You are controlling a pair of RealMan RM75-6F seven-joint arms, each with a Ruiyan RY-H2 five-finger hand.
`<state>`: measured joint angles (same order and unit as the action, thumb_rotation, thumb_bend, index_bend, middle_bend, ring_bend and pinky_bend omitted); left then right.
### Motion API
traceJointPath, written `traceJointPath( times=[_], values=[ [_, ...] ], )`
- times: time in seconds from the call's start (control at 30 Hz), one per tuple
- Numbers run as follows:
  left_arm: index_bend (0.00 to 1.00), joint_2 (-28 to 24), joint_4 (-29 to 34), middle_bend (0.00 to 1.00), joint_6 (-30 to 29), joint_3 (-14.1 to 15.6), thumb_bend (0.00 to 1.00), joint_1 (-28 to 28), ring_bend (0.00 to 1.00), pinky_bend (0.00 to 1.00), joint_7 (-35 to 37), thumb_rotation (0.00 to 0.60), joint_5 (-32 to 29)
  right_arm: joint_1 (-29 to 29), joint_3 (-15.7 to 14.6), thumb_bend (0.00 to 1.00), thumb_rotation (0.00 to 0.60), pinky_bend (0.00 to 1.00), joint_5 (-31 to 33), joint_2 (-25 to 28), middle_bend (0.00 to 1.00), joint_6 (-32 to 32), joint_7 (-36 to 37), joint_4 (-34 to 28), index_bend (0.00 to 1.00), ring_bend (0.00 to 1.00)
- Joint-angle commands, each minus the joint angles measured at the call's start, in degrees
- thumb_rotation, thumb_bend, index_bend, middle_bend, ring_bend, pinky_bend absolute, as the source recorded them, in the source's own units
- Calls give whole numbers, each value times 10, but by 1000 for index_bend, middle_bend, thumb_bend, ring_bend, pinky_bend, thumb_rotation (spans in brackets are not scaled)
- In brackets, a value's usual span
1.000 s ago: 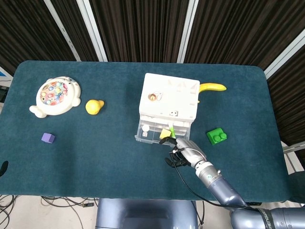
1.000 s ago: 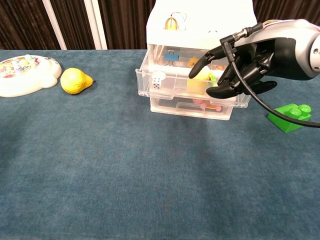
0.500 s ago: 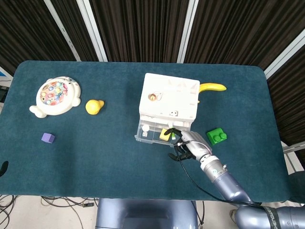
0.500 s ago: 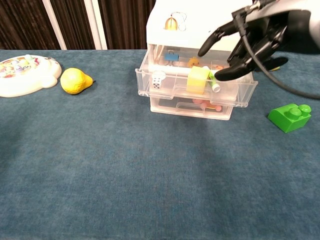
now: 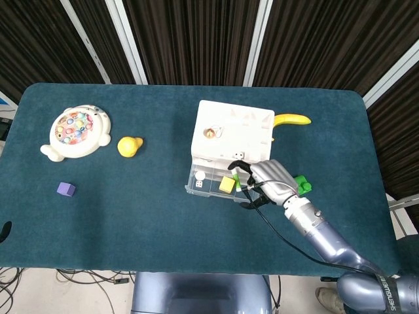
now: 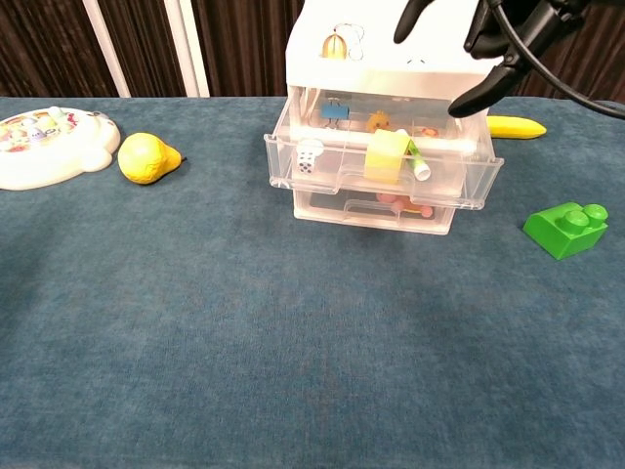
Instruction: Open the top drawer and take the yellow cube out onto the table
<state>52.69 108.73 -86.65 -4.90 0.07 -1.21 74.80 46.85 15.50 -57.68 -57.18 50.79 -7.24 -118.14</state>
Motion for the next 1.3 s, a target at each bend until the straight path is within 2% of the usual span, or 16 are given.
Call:
traceJointPath(
  times=[0.03,0.33,0.63,0.77,1.07,1.3],
  values=[
    [62,0,0,0,-1,0,302,1,0,0,0,600,1,6,-9,149,600,1000,-67,-28,989,20,-40,48,305,990],
    [62,1,-2,0,-3,-1,302,0,0,0,-2,600,-1,24,-26,148,600,1000,-147,-72,1000,35,-100,118,328,1000],
    [62,2,-3,0,-2,-2,303,0,0,0,-4,600,-1,48,-43,149,600,1000,-180,-74,1000,3,-150,123,328,1000],
    [62,2,-3,0,-2,-1,304,0,0,0,-4,600,-1,61,-44,148,600,1000,-175,-70,1000,-11,-183,125,328,1000],
    [62,2,-3,0,-2,-1,303,0,0,0,-4,600,-1,68,-49,148,600,1000,-164,-89,1000,10,-277,127,328,1000],
    [62,3,-3,0,-2,-2,304,0,0,0,-5,600,-2,81,-53,137,600,1000,-149,-86,1000,-9,-305,128,328,1000]
  ],
)
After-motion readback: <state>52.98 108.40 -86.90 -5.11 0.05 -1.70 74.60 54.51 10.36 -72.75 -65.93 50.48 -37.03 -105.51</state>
